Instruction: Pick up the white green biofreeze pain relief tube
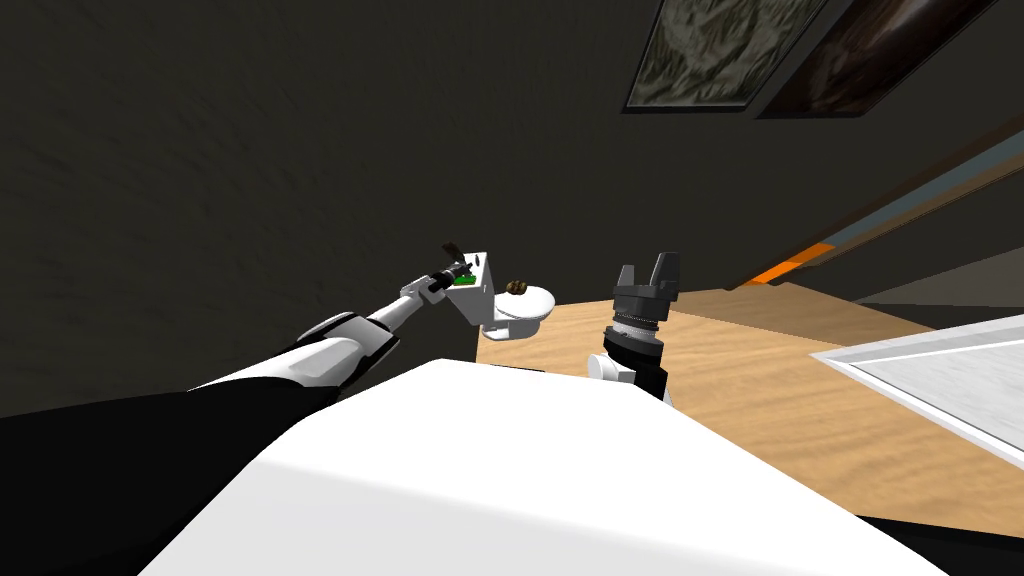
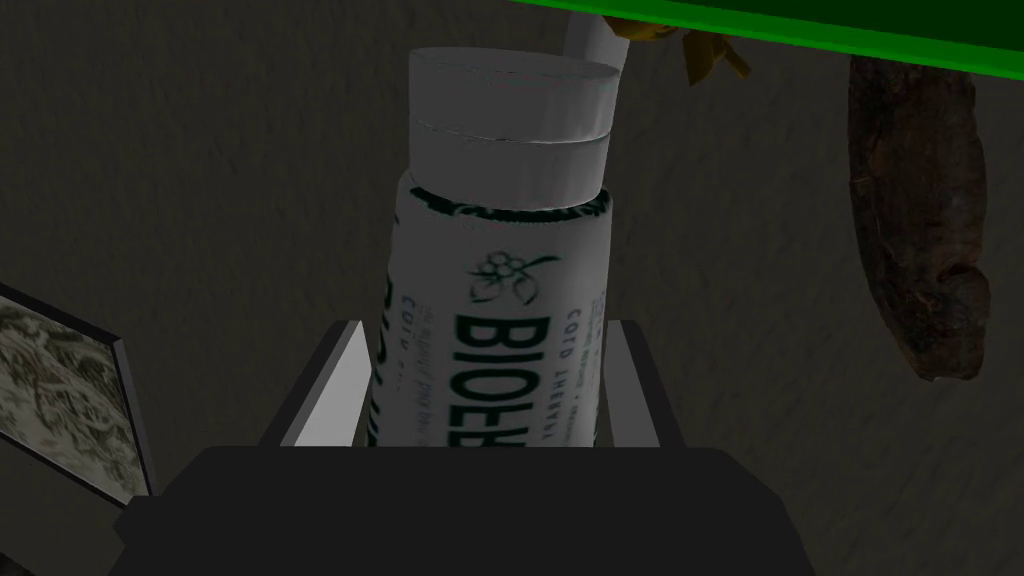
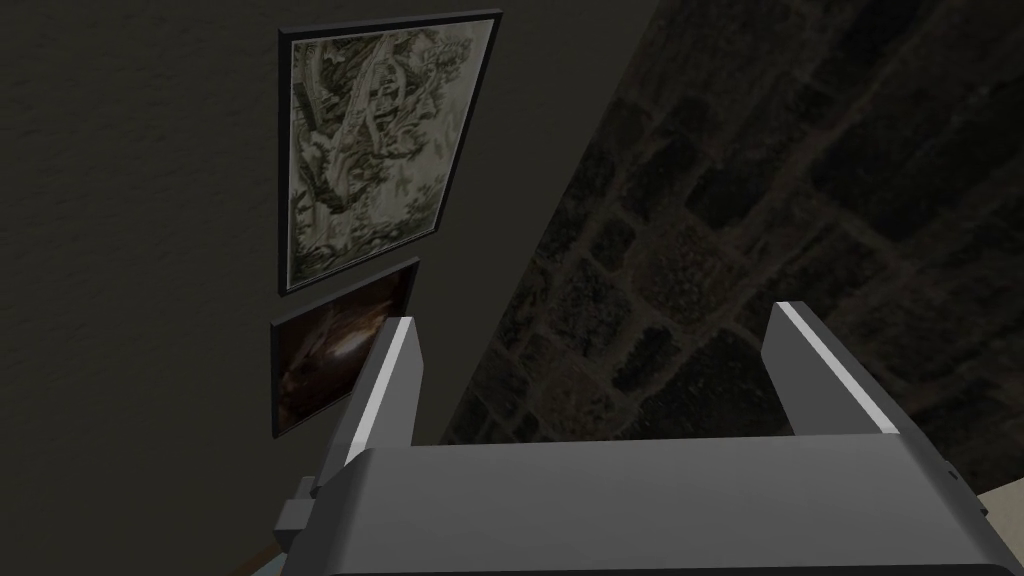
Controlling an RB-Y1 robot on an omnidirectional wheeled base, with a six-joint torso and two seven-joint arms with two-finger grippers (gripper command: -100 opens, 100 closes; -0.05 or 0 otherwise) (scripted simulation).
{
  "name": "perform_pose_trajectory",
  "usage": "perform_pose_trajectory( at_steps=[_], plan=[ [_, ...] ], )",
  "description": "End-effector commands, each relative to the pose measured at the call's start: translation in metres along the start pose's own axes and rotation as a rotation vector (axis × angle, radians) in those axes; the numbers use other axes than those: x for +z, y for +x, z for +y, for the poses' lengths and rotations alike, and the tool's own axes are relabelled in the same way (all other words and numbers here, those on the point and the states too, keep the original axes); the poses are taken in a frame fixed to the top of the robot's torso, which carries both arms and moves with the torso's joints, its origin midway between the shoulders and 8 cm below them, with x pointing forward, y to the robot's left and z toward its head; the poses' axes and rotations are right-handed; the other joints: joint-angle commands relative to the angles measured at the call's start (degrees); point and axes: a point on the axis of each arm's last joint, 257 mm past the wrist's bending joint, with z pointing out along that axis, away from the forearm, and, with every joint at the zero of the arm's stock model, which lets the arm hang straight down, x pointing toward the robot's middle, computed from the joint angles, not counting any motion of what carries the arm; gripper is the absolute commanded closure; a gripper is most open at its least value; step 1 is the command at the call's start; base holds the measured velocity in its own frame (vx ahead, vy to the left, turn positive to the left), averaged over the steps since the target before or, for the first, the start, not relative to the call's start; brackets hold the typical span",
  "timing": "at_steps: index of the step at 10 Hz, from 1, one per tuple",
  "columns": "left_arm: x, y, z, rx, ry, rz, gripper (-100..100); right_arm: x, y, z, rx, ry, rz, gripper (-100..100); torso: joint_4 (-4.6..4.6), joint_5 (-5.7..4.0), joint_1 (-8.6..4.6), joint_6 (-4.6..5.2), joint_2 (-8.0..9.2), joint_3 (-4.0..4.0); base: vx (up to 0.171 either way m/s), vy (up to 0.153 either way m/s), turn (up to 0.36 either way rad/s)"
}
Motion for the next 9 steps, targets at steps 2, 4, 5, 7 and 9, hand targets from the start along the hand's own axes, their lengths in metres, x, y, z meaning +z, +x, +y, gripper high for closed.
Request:
perform_pose_trajectory(
  at_steps=[2, 4, 5, 7, 9],
  plan=[
    [-0.013, 0.024, 0.004, -0.014, -0.004, 0.027, 100, 0.000, 0.000, 0.000, 0.000, 0.000, 0.000, 0, -0.08, 0.09, 0.09, -0.01, 0.13, 0.02, 0.021, 0.007, -0.014],
    [-0.028, 0.005, 0.007, -0.027, 0.008, -0.021, 100, 0.000, 0.000, 0.000, 0.000, 0.000, 0.000, 0, -0.30, 0.22, 0.16, -0.14, 0.07, -0.11, 0.105, -0.032, 0.034],
    [-0.034, 0.015, 0.005, -0.032, 0.014, -0.009, 100, 0.000, 0.000, 0.000, 0.000, 0.000, 0.000, 0, -0.36, 0.22, 0.08, -0.10, -0.09, -0.22, 0.068, -0.031, 0.009],
    [-0.049, 0.008, 0.012, -0.030, 0.016, -0.028, 100, 0.000, 0.000, 0.000, 0.000, 0.000, 0.000, 0, -0.43, 0.33, 0.16, -0.07, 0.17, -0.14, 0.058, -0.017, 0.002],
    [-0.067, 0.023, 0.014, -0.047, 0.011, -0.015, 100, 0.000, 0.000, 0.000, 0.000, 0.000, 0.000, 0, -0.46, 0.29, 0.09, -0.06, -0.04, -0.25, 0.084, -0.028, 0.016]
  ],
)
